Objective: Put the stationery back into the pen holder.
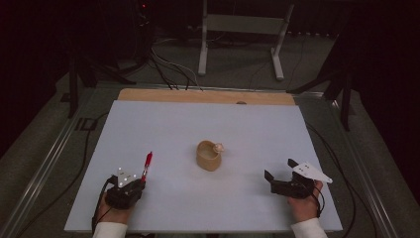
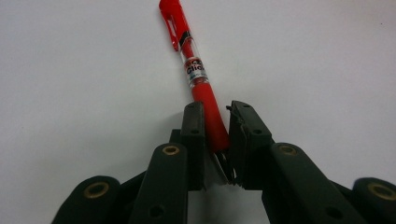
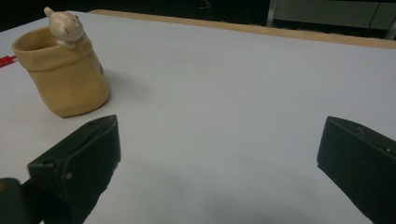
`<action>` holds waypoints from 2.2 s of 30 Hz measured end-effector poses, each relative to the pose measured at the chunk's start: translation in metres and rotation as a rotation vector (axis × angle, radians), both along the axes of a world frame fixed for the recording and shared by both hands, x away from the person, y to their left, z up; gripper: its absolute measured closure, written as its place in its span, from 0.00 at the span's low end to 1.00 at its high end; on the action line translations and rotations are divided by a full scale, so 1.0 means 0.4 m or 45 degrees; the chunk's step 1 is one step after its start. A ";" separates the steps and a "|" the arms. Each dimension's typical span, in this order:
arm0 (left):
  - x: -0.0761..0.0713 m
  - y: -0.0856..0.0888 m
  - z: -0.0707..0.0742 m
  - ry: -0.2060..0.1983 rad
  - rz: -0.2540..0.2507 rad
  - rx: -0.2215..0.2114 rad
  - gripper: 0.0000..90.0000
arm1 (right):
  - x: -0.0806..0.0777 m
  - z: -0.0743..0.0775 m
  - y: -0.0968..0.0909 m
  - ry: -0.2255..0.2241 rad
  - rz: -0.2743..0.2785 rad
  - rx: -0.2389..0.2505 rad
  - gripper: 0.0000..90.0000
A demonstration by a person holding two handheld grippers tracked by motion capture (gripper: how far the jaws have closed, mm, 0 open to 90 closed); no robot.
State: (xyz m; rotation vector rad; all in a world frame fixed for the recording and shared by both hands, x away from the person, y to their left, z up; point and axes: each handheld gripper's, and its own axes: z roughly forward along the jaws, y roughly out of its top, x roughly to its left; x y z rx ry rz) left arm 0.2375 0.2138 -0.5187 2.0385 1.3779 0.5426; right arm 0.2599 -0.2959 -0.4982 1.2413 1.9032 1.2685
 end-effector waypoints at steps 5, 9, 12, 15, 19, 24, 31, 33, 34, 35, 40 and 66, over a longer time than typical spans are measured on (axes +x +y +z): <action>0.003 0.005 0.001 0.007 0.001 -0.010 0.89 | 0.000 -0.001 0.003 0.000 0.006 -0.004 0.00; 0.004 0.009 0.002 0.010 -0.006 -0.019 0.90 | 0.000 -0.001 0.005 -0.001 0.009 -0.007 0.00; 0.005 0.009 0.003 0.012 -0.002 -0.026 0.90 | 0.001 -0.002 0.005 0.004 0.007 -0.004 0.00; 0.006 0.009 0.005 0.011 0.001 -0.025 0.90 | 0.001 -0.002 0.005 0.004 0.005 -0.006 0.00; 0.011 0.010 0.014 -0.009 0.002 -0.025 0.90 | 0.001 -0.003 0.006 0.007 0.005 -0.006 0.00; 0.016 0.018 0.035 -0.048 0.016 -0.057 0.91 | 0.002 -0.003 0.005 0.006 0.000 -0.003 0.00; 0.023 0.023 0.053 -0.073 0.014 -0.074 0.91 | 0.001 -0.003 0.004 0.005 -0.007 0.002 0.00; 0.026 0.024 0.060 -0.084 0.012 -0.082 0.91 | 0.001 -0.003 0.003 0.005 -0.008 0.002 0.00; 0.027 0.024 0.063 -0.087 0.011 -0.079 0.91 | 0.001 -0.003 0.003 0.005 -0.009 0.002 0.00; 0.028 0.024 0.065 -0.093 0.010 -0.083 0.90 | 0.001 -0.003 0.003 0.005 -0.009 0.004 0.00; 0.030 0.026 0.078 -0.118 0.006 -0.095 0.90 | 0.001 -0.004 0.004 0.004 -0.009 -0.004 0.00; 0.049 0.032 0.160 -0.199 -0.150 -0.088 0.90 | 0.001 -0.006 0.002 0.009 -0.011 0.010 0.00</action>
